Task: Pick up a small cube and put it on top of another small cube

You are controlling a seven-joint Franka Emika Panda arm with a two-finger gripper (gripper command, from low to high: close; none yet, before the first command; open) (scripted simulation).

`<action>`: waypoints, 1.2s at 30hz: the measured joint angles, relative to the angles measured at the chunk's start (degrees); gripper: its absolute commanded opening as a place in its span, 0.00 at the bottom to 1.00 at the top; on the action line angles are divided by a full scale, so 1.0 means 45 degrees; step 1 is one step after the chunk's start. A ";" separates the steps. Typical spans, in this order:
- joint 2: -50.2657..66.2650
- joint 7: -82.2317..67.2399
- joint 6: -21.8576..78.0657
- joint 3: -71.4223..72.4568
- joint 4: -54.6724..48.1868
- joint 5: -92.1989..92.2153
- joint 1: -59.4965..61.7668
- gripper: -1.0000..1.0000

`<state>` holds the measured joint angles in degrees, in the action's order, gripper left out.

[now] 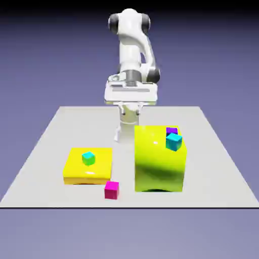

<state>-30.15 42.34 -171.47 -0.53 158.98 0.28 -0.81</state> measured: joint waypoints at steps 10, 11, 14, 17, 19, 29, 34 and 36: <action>0.4614 -0.0209 0.4674 -0.0984 -0.3716 0.0509 -0.0226 0.50; 0.5076 -0.0229 0.5142 -0.1082 -0.4088 0.0560 -0.0250 0.50; 0.6460 -0.0292 0.6544 -0.1377 -0.5202 0.0712 -0.0286 0.50; 0.7844 -0.0355 0.7946 -0.1672 -0.6317 0.0865 -0.0369 0.50; 0.8767 -0.0396 0.8881 -0.1869 -0.7060 0.0966 -0.0428 0.50; 1.3382 -0.0605 1.3555 -0.2853 -1.0776 0.1475 -0.0655 0.50; 1.4576 -0.0740 1.3160 -0.2884 -1.0715 0.1723 -0.0667 0.50; 1.4961 -0.0820 1.2297 -0.2791 -1.0227 0.1856 -0.0649 0.00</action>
<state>37.17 38.65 -116.14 -13.09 112.96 8.63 -3.73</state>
